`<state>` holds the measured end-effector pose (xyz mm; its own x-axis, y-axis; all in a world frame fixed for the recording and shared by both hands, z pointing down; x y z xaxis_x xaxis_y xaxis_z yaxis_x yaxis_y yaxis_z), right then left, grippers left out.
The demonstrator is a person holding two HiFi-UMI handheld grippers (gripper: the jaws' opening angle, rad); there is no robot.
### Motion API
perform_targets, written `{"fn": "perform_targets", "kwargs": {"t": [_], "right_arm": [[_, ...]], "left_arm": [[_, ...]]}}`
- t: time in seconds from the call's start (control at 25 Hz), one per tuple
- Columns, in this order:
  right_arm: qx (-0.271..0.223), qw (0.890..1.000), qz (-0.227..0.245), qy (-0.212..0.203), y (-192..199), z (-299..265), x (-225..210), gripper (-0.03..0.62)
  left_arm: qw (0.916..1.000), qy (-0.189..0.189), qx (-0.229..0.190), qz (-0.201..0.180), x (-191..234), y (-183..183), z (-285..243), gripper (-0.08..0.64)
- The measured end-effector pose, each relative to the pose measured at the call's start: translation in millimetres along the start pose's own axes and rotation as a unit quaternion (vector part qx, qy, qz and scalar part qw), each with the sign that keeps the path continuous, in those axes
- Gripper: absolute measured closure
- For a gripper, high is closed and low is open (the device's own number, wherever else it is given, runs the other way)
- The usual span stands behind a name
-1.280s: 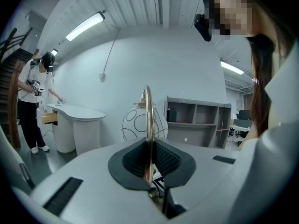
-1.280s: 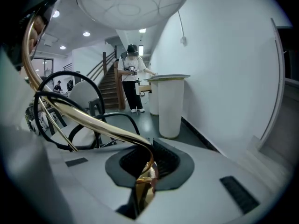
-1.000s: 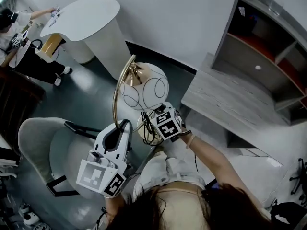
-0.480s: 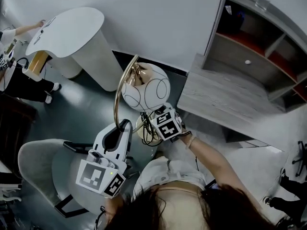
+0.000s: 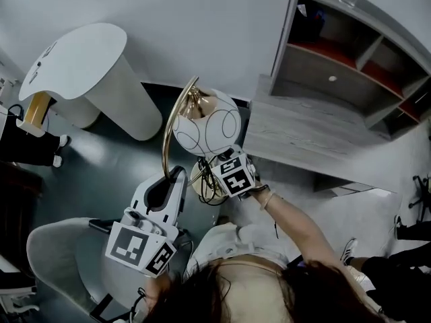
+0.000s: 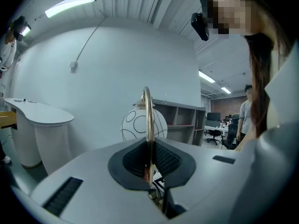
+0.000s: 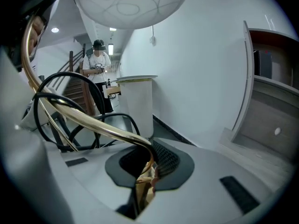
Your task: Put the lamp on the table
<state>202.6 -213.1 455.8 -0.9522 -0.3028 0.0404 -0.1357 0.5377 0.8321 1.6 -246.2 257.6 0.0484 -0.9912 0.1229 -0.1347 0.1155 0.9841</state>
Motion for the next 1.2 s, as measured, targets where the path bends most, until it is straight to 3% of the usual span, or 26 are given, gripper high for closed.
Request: {"fn": "perform_targets", "kwargs": {"t": [0.52,1.2], "right_arm": [[-0.002,0.998,-0.037,0.045,9,8,-34,0.552],[-0.009,0.995,-0.055,0.079,35,42,-135,0.552]], "left_arm": [[0.9986,0.052,0.009,-0.01,2,-4,-34,0.54],[0.9953,0.093,0.015,-0.022,-55,-8,-123,0.54]]}}
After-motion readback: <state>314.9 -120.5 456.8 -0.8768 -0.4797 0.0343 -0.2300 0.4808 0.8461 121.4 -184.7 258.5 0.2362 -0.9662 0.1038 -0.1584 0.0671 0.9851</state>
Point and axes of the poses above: the fingertips, and each gripper's own axes: z backward along the fingers, x to its left, y out of its underside, the point moved 10 cm from there along z, backward along the fingers, and after that the axes turned 7 degrees about y, right-handed, at the moved point
